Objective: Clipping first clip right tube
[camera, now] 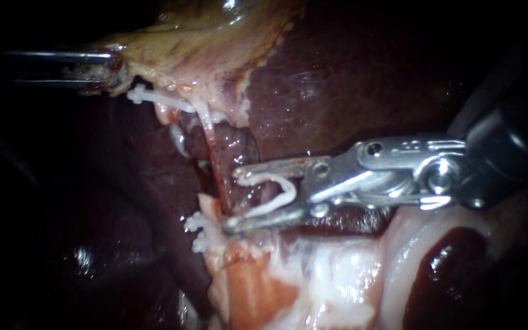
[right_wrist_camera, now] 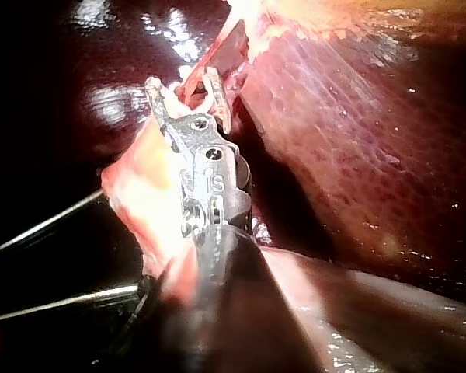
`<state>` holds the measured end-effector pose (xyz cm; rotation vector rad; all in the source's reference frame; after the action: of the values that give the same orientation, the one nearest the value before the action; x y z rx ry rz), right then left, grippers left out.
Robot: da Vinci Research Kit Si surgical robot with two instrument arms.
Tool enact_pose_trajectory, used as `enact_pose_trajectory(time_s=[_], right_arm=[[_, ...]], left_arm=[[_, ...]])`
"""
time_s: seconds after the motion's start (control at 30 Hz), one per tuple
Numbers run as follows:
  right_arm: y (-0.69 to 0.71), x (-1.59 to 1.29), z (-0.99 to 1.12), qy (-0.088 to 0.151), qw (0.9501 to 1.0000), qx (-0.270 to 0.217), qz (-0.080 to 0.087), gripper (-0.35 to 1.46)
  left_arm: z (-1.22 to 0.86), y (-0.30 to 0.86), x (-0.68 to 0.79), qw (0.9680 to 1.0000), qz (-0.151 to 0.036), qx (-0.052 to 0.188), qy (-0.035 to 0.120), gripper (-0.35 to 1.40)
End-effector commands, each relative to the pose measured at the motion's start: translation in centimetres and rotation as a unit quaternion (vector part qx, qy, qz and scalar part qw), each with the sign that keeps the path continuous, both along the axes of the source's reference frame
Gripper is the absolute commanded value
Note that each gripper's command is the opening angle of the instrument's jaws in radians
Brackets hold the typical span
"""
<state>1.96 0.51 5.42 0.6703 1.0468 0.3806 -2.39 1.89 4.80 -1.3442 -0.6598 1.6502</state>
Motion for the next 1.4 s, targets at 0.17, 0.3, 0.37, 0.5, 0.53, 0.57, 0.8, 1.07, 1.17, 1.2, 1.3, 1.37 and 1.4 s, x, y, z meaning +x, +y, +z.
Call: enact_pose_trajectory(time_s=[0.17,0.3,0.37,0.5,0.53,0.57,0.8,1.07,1.17,1.2,1.3,1.37,1.4], right_arm=[[-0.06,0.11,0.22,-0.006,1.0,0.004,0.004,0.5],[-0.15,0.24,0.29,0.007,0.9997,0.017,0.014,0.5],[-0.2,0.29,0.3,0.019,0.9993,0.028,0.014,0.5],[-0.34,0.4,0.24,0.048,0.9974,0.054,0.005,0.5],[-0.37,0.42,0.22,0.056,0.9967,0.06,0.002,0.5],[-0.42,0.44,0.18,0.065,0.9956,0.067,-0.002,0.5],[-0.66,0.5,-0.17,0.117,0.9871,0.101,-0.042,0.5],[-0.7,0.53,-0.29,0.133,0.982,0.117,-0.067,0.42],[-0.66,0.49,-0.26,0.125,0.9827,0.125,-0.055,0.34],[-0.64,0.48,-0.25,0.123,0.9824,0.13,-0.054,0.3],[-0.6,0.44,-0.21,0.122,0.9821,0.134,-0.051,0.15],[-0.57,0.42,-0.18,0.121,0.9819,0.137,-0.051,0.06],[-0.55,0.41,-0.17,0.12,0.9817,0.14,-0.05,0.03]], left_arm=[[0.01,-0.01,-0.02,1.0,-0.002,-0.001,0.001,-0.35],[0.02,-0.01,-0.04,1.0,-0.001,-0.001,0.001,-0.35],[0.02,-0.01,-0.04,1.0,-0.001,-0.001,0.001,-0.35],[0.02,-0.01,-0.05,1.0,-0.002,-0.001,0.001,-0.35],[0.02,-0.01,-0.05,1.0,-0.002,-0.001,0.001,-0.35],[0.02,-0.01,-0.06,1.0,-0.001,-0.001,0.0,-0.35],[0.03,-0.02,-0.06,1.0,-0.001,-0.001,0.001,-0.35],[0.05,-0.03,-0.08,1.0,-0.001,-0.002,0.001,-0.35],[0.05,-0.04,-0.09,1.0,0.0,-0.002,0.0,-0.35],[0.05,-0.04,-0.09,1.0,-0.001,-0.002,0.0,-0.35],[0.05,-0.04,-0.1,1.0,-0.001,-0.002,0.001,-0.35],[0.05,-0.04,-0.1,1.0,-0.001,-0.002,0.001,-0.35],[0.05,-0.04,-0.1,1.0,-0.001,-0.002,0.001,-0.35]])
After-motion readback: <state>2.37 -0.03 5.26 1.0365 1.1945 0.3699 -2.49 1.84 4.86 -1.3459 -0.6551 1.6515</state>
